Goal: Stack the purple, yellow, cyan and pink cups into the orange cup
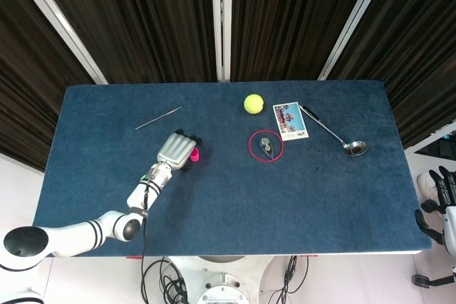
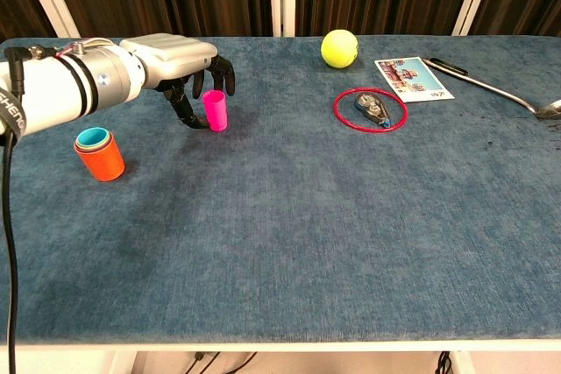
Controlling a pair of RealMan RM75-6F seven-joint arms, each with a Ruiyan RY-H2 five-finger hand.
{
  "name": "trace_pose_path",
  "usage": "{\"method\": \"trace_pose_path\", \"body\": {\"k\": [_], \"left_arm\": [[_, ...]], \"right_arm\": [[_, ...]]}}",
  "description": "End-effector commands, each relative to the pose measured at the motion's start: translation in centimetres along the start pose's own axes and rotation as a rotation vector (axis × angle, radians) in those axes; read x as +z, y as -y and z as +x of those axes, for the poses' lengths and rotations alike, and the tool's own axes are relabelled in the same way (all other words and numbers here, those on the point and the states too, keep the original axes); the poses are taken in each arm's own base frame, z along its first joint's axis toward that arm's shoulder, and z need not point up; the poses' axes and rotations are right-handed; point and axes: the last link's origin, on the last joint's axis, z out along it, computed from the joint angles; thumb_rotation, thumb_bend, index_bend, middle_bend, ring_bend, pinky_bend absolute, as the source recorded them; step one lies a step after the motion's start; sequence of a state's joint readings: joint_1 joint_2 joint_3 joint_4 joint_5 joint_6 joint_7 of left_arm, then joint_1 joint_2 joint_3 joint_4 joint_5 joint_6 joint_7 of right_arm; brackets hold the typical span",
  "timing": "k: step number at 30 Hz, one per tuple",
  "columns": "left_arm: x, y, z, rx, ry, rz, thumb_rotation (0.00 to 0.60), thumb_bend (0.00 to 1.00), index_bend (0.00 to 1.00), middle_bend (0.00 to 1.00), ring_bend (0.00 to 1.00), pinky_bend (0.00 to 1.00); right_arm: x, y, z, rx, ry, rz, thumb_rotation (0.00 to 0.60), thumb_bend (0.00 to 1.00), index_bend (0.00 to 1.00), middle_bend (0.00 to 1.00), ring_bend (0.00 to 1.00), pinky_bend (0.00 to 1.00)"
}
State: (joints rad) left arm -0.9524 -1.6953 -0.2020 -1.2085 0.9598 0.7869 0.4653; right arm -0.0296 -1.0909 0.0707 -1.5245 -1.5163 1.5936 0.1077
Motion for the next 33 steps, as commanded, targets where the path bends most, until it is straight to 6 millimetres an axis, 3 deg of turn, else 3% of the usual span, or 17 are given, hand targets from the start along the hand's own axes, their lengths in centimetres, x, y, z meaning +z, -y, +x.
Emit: {"method": "trace_pose_path", "body": {"k": [1,23,27,33], "left_arm": [[0.2,-0.1,-0.1,-0.003,-0.005,-0.004,0.600,0.26,0.36,0.35,0.45,0.25],[0.9,0.1,0.3,-0.031,-0.073,-0.020,0.600,0.33,0.50,0.48,0.55,0.33],[-0.2,0.2,1.7,-0.039,-0.110,-0.030,0.600,0.33,0.50,0.48,0.55,0.33],[-5.2,1.7,4.1,-0.027,-0.194,-0.004,0.600,0.33,0.50,0.49,0.55,0.32]], "right_arm": [[0.0,-0.1,0.0,-0.001,0.001,-0.003,0.600,0.31,0.01,0.00,0.00,0.00],[0.4,-0.2,-0.4,-0.006,0.013,-0.016,0.600,0.31,0.01,0.00,0.00,0.00],[0.5,-0.3,-0.3,-0.006,0.011,-0.017,0.600,0.31,0.01,0.00,0.00,0.00],[0.5,-0.5,-0.1,-0.006,0.008,-0.015,0.600,0.31,0.01,0.00,0.00,0.00]]}}
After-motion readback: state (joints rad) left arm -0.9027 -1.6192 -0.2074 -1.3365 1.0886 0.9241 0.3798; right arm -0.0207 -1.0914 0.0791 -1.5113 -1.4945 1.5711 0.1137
